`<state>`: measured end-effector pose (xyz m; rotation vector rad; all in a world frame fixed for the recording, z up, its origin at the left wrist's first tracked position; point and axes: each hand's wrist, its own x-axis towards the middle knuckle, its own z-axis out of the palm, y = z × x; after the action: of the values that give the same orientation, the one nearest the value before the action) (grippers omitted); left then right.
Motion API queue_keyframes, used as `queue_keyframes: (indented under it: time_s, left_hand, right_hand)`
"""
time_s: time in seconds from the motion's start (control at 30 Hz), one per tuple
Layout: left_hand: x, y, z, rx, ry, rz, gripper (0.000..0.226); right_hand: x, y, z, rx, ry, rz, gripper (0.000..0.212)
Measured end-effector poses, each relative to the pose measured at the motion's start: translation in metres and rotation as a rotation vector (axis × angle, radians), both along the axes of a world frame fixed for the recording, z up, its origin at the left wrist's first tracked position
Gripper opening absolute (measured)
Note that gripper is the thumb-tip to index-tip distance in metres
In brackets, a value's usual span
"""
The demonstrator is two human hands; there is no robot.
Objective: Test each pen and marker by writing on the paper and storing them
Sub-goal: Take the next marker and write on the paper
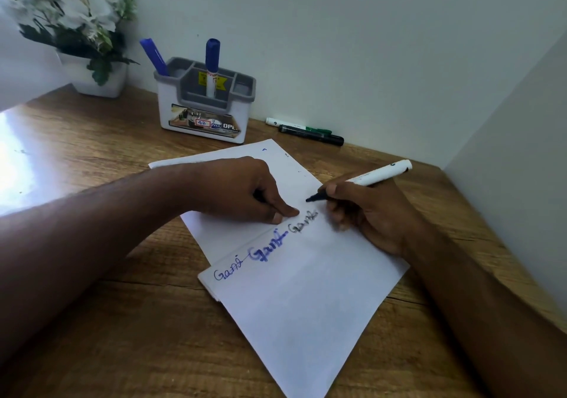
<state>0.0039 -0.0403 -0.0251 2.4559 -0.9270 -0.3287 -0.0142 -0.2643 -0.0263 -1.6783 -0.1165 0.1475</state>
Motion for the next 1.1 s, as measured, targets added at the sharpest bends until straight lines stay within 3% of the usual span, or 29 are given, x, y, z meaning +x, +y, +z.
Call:
queue_keyframes:
  time_s: [0.13, 0.6, 0.7, 0.93, 1.1]
  left_hand:
    - [0.0, 0.0, -0.001, -0.009, -0.001, -0.004, 0.03]
    - [0.001, 0.0, -0.003, -0.004, -0.001, -0.001, 0.029]
    - [0.001, 0.001, -0.002, -0.008, 0.001, 0.005, 0.028]
    - [-0.005, 0.001, 0.0, -0.007, -0.009, 0.023, 0.028]
    - [-0.004, 0.01, 0.002, -0.254, 0.003, 0.157, 0.041]
  right_hand:
    - [-0.006, -0.002, -0.001, -0.202, -0.131, 0.034, 0.003]
    - [-0.008, -0.002, -0.004, -0.349, -0.21, 0.031, 0.016]
    - [-0.007, -0.003, -0.005, -0.274, -0.19, 0.013, 0.014]
    - [-0.006, 0.001, 0.005, 0.244, -0.154, -0.108, 0.018]
    - [-0.012, 0.003, 0.01, 0.164, -0.316, -0.048, 0.01]
